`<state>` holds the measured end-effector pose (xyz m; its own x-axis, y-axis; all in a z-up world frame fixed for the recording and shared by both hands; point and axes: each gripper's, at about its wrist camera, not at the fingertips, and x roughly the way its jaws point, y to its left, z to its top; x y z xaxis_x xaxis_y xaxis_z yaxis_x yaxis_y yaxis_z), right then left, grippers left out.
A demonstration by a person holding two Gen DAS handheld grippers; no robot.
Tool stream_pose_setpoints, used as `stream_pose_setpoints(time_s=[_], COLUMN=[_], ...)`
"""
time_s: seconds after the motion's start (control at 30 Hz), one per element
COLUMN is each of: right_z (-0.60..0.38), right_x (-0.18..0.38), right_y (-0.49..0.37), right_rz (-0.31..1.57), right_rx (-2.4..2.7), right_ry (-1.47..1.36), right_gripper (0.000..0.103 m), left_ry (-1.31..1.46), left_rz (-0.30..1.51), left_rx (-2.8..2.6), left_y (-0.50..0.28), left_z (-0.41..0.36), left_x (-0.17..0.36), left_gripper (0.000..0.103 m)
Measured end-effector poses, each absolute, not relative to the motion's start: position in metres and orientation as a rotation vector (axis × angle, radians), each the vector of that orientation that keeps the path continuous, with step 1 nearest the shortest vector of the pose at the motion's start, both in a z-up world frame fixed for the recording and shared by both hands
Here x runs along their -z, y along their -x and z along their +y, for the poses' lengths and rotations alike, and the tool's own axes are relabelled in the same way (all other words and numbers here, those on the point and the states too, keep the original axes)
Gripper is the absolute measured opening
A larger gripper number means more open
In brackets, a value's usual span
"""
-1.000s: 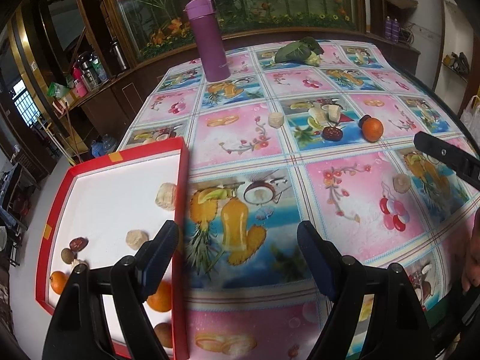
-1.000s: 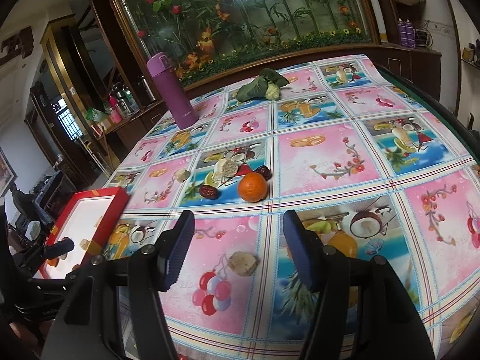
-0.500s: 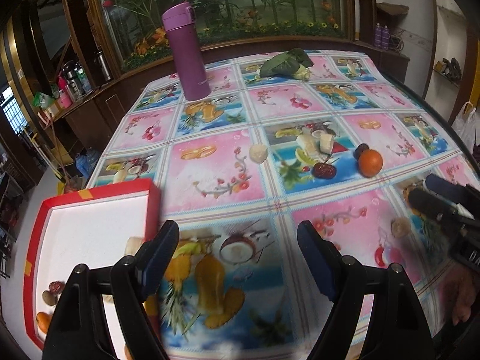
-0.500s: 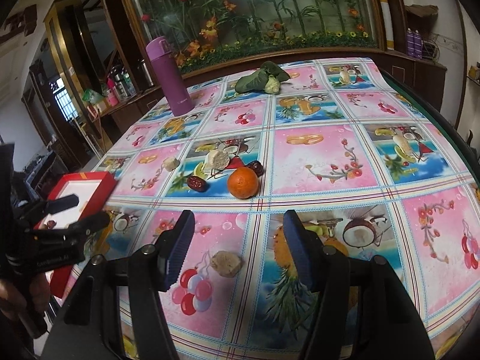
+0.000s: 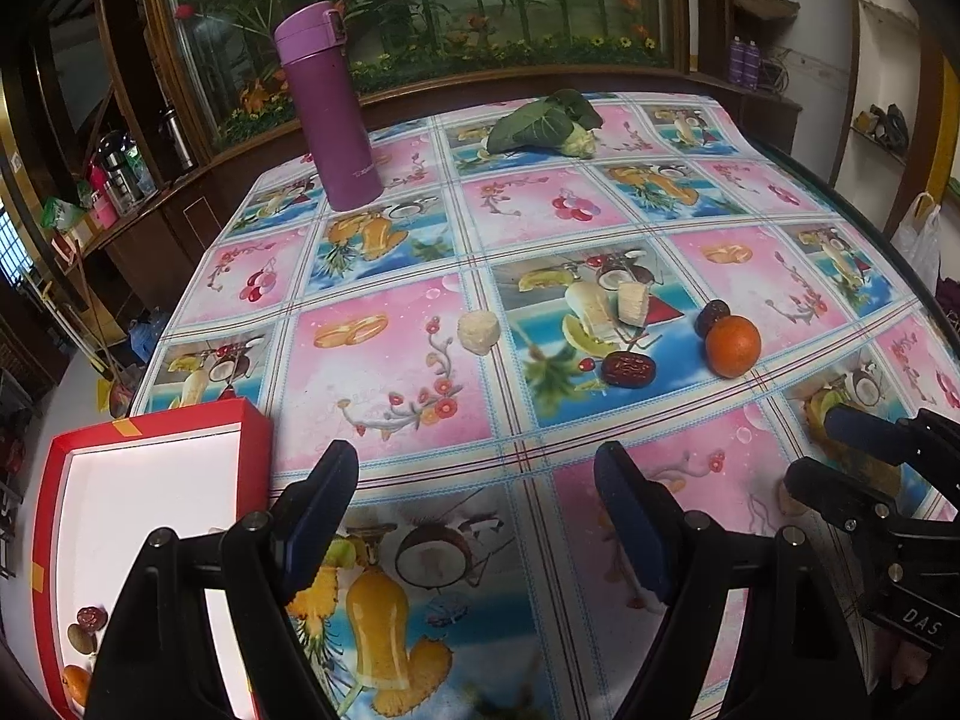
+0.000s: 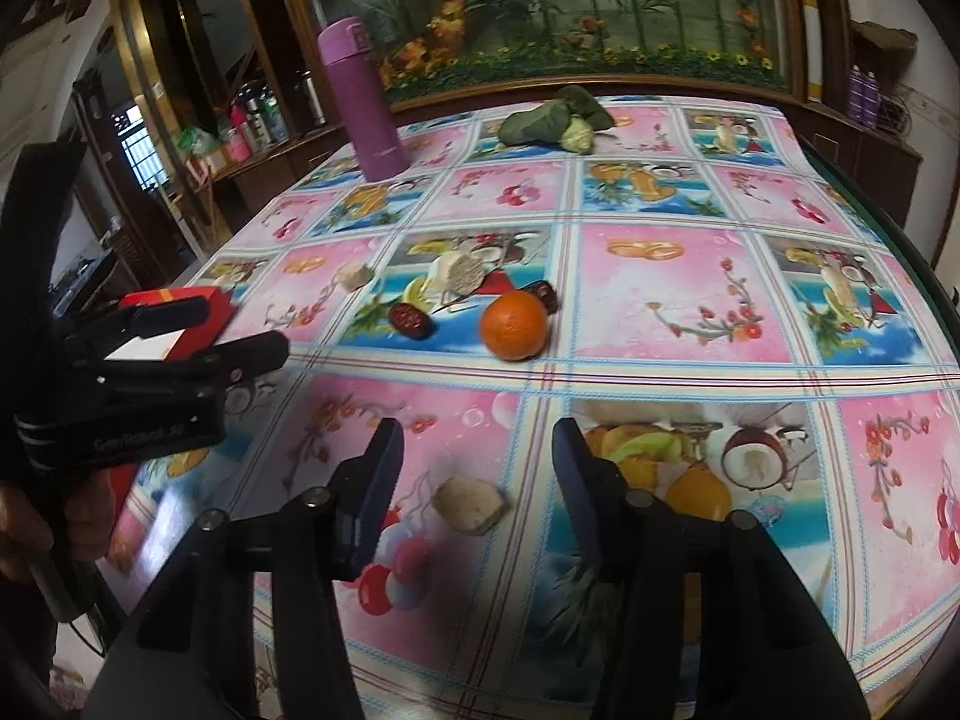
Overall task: Organize fruits
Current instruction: 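Lower the right tool onto a beige chunk and close it, then lower the left tool onto a red date and close it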
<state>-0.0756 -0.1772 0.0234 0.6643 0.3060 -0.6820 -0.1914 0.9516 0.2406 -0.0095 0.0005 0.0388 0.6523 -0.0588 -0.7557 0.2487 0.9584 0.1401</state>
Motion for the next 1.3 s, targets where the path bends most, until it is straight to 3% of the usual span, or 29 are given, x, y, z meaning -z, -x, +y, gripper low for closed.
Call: stream_pose_setpoints(time_s=[0.53, 0.67, 1.3], right_z=[-0.164, -0.161, -0.195], right_x=[-0.017, -0.010, -0.011], right_y=[0.077, 0.072, 0.061], right_rz=[0.893, 0.926, 0.897], right_rx=[-0.278, -0.261, -0.227], right_ry=[-0.082, -0.036, -0.230], right_gripper=[0.039, 0.027, 0.027], left_ry=[-0.246, -0.234, -0.192], left_rz=[0.844, 0.863, 0.961], left_rx=[0.205, 0.222, 0.300], left_y=[0.000, -0.005, -0.042], left_z=[0.002, -0.003, -0.052], left_x=[-0.041, -0.041, -0.012], left_gripper=[0.081, 0.081, 0.080])
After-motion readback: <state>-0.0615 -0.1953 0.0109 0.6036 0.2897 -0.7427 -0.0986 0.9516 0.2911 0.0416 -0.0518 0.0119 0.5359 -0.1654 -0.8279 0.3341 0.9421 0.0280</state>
